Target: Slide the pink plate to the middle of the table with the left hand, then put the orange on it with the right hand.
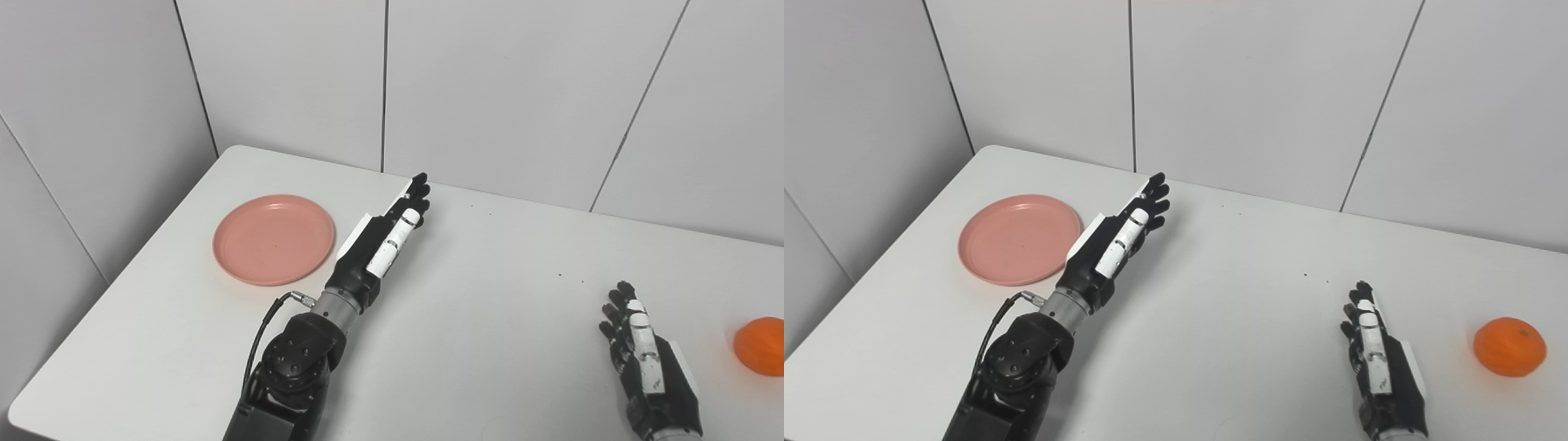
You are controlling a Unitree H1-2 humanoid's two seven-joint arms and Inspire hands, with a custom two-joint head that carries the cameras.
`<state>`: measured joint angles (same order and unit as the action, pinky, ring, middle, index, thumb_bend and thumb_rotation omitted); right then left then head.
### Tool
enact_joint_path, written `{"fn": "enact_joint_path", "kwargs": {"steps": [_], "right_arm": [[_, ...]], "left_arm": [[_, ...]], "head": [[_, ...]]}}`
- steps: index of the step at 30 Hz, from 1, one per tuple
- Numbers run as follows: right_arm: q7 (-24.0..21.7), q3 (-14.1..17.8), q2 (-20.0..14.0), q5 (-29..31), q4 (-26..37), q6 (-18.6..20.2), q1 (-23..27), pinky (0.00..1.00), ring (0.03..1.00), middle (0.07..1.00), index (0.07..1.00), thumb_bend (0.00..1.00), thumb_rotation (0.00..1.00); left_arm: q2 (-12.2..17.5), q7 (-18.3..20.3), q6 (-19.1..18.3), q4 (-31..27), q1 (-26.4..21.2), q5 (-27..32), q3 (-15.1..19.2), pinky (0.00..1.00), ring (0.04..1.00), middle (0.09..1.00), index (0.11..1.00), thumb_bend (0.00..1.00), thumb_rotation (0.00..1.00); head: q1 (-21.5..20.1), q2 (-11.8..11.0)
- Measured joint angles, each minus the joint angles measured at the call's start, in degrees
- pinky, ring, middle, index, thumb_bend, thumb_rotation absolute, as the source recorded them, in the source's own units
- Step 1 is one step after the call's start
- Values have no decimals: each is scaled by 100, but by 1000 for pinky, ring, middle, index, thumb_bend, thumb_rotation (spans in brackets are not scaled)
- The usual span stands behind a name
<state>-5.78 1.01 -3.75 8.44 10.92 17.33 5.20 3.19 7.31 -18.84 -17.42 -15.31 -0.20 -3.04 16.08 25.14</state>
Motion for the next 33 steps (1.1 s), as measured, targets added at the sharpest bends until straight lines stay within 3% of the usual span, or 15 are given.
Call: {"fn": "enact_joint_path", "kwargs": {"steps": [11,14,23,33], "right_arm": [[10,0,16,5,-10,-20,1,1000,1000,1000,1000,177,1000],[4,0,15,10,-10,-21,1,1000,1000,1000,1000,169,1000],[7,0,15,2,-10,-22,1,1000,1000,1000,1000,175,1000],[17,1,11,-5,-9,-22,1,1000,1000,1000,1000,162,1000]], "left_arm": [[436,-48,-390,-302,-522,232,696,953,947,960,954,450,1000],[548,-64,-395,-301,-600,301,896,948,950,963,953,464,1000],[811,-274,-391,-288,-684,376,1395,928,944,953,936,355,1000],[1248,-399,-314,27,-713,743,2015,914,927,941,928,364,1000]], "head": [[35,-26],[35,-26],[62,-44],[97,-44]]}}
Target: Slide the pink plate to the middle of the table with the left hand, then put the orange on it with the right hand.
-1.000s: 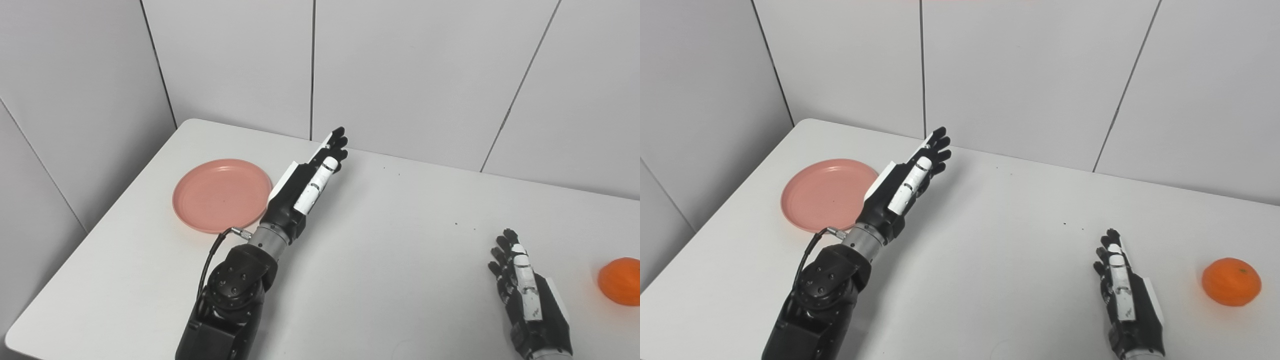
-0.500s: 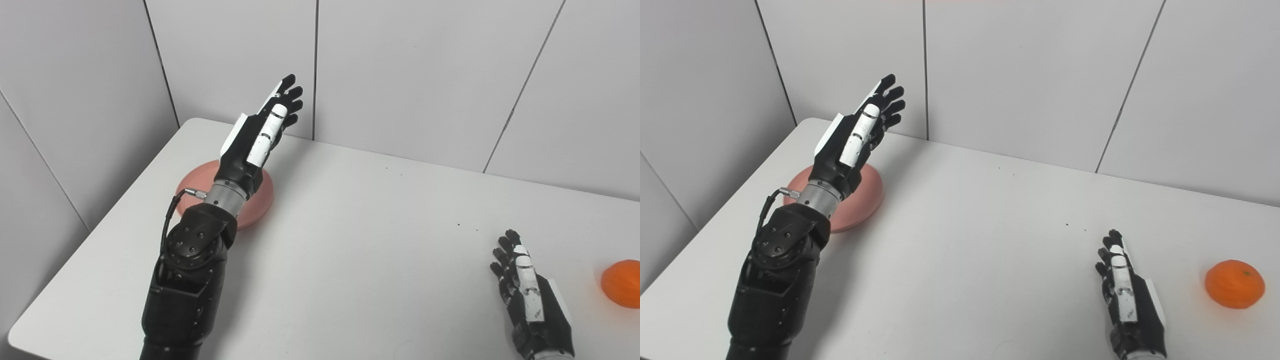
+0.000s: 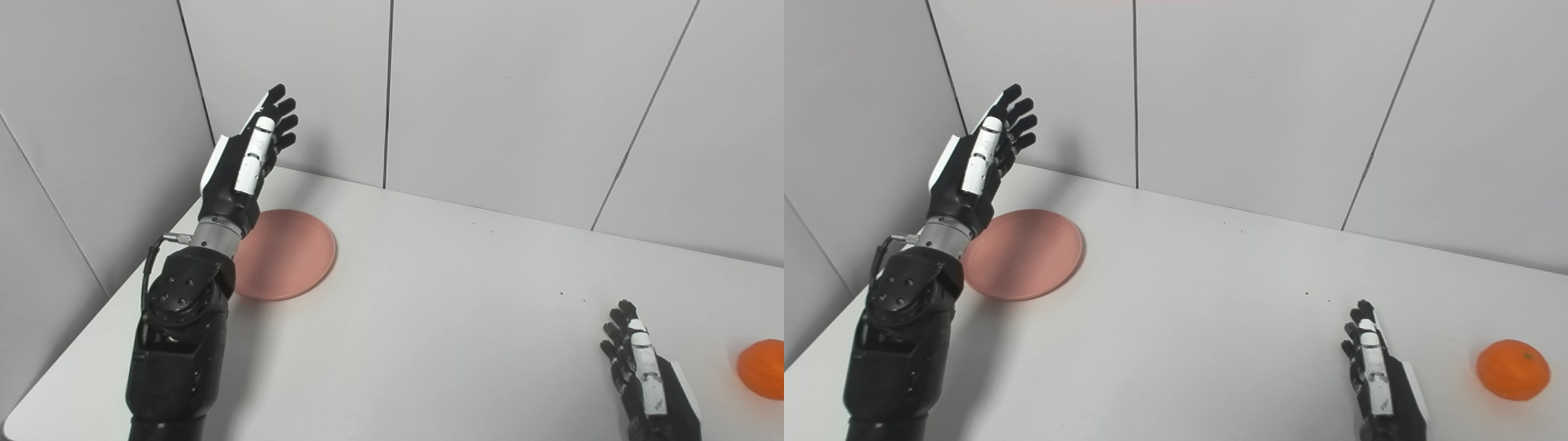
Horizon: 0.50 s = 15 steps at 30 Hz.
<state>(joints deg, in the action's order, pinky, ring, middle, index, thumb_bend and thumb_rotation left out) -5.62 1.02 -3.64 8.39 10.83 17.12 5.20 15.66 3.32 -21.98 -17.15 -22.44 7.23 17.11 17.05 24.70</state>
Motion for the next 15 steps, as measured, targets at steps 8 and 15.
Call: {"fn": "enact_joint_path", "kwargs": {"steps": [8,15], "right_arm": [[-6,-1,-6,-22,1,0,-1,1000,1000,1000,1000,177,1000],[2,0,-21,-44,1,0,-2,1000,1000,1000,1000,174,1000]], "left_arm": [[214,-89,0,323,0,270,319,909,925,941,926,350,1000],[439,-116,-1,572,5,388,582,926,929,935,922,327,1000]], "head": [[18,9],[44,9]]}}
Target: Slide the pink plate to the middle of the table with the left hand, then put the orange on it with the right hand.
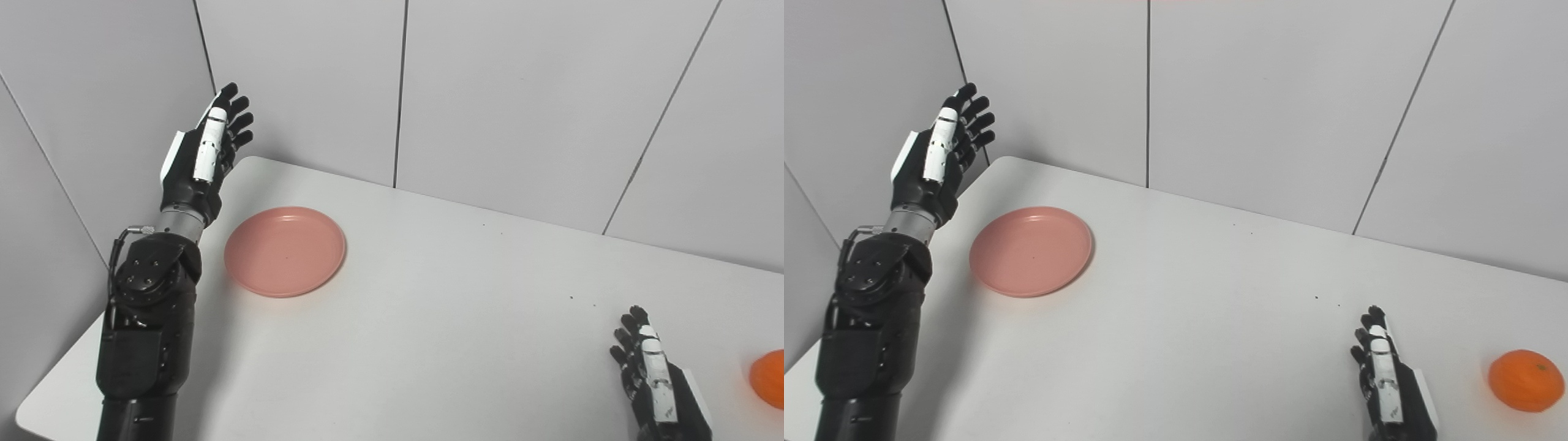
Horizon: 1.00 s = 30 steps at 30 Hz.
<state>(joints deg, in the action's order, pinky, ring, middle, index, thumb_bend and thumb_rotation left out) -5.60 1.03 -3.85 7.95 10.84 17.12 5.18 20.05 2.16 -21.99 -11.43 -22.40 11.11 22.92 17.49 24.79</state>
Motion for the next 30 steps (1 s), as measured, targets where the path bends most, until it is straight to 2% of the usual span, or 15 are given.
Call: {"fn": "enact_joint_path", "kwargs": {"steps": [12,30], "right_arm": [[-2,-4,-9,-14,13,2,0,1000,1000,1000,1000,166,1000],[-14,-4,-35,-27,15,1,-1,1000,1000,1000,1000,170,1000]], "left_arm": [[123,-73,1,475,125,128,272,941,925,929,917,295,1000],[242,21,96,1356,363,368,275,936,928,927,920,283,1000]], "head": [[18,26],[35,35]]}}
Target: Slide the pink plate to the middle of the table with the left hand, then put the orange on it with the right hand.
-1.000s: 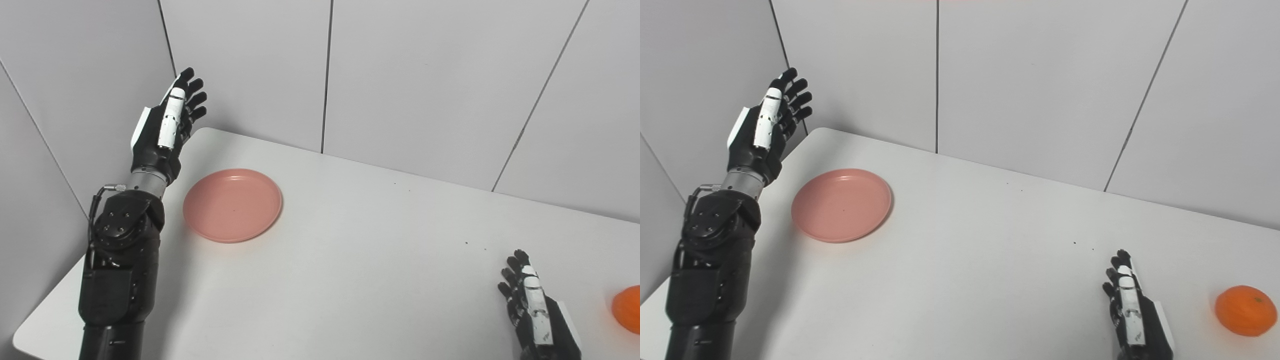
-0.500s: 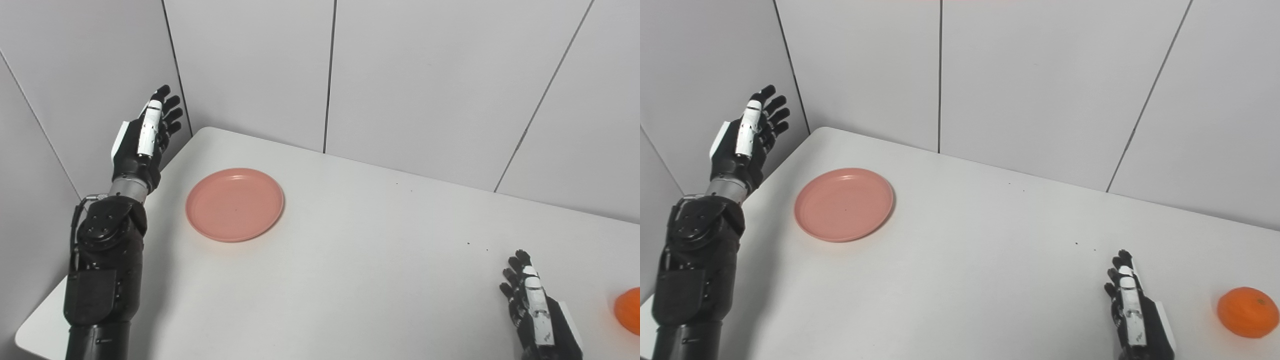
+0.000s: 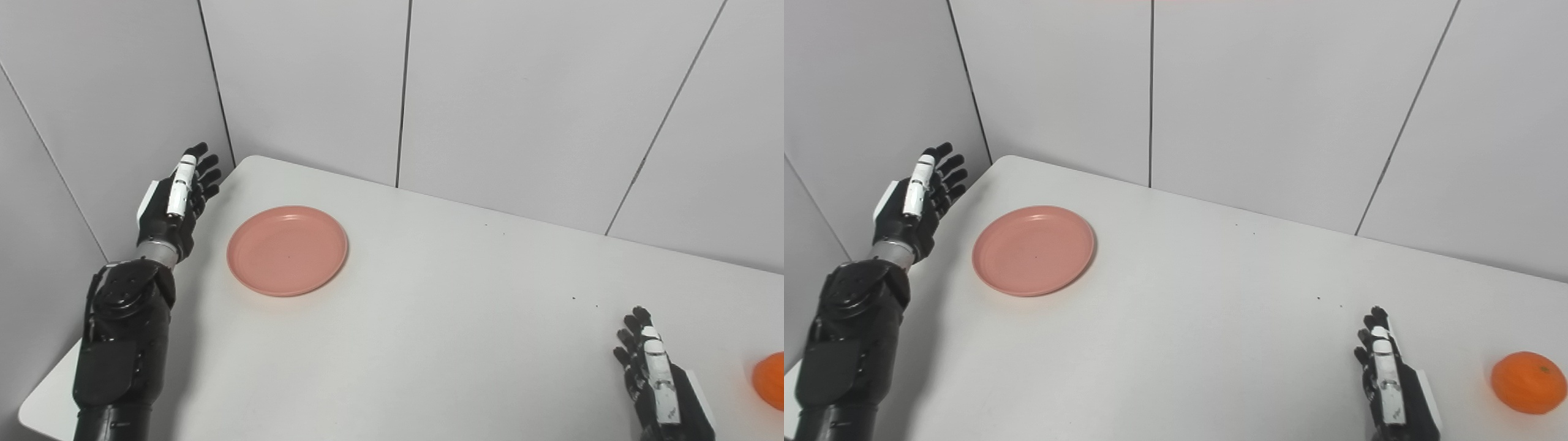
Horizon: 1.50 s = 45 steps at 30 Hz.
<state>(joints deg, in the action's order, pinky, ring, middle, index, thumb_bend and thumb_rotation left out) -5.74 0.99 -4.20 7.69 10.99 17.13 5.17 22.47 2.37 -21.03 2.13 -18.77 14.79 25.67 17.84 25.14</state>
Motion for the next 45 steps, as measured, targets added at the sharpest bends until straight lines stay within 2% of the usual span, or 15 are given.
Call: {"fn": "enact_joint_path", "kwargs": {"steps": [8,17,26,32,35,40,45], "right_arm": [[-1,1,-1,11,0,0,0,1000,1000,1000,1000,165,1000],[0,1,-10,10,1,0,0,1000,1000,1000,1000,166,1000],[12,1,-8,13,2,2,0,1000,1000,1000,1000,155,1000],[24,1,-5,10,2,3,0,1000,1000,1000,1000,162,1000],[30,2,-3,-5,6,7,-1,1000,1000,1000,1000,159,1000],[37,2,1,-16,20,13,0,1000,1000,1000,1000,166,1000],[11,1,-1,9,18,13,0,1000,1000,1000,1000,163,1000]], "left_arm": [[44,242,221,647,3,249,22,952,947,942,932,263,1000],[45,275,388,1105,5,377,69,964,955,958,946,248,1000],[57,386,586,1342,22,434,53,976,949,938,932,269,1000],[109,483,715,1527,18,494,0,967,947,947,947,328,1000],[138,513,910,1761,-16,499,-16,970,948,948,948,317,1000],[185,680,1298,2100,-68,514,-83,970,942,941,924,360,1000],[184,687,1280,2115,-92,626,-152,960,937,936,920,346,1000]], "head": [[0,9],[9,9],[18,0],[9,9],[9,0],[9,9],[0,18]]}}
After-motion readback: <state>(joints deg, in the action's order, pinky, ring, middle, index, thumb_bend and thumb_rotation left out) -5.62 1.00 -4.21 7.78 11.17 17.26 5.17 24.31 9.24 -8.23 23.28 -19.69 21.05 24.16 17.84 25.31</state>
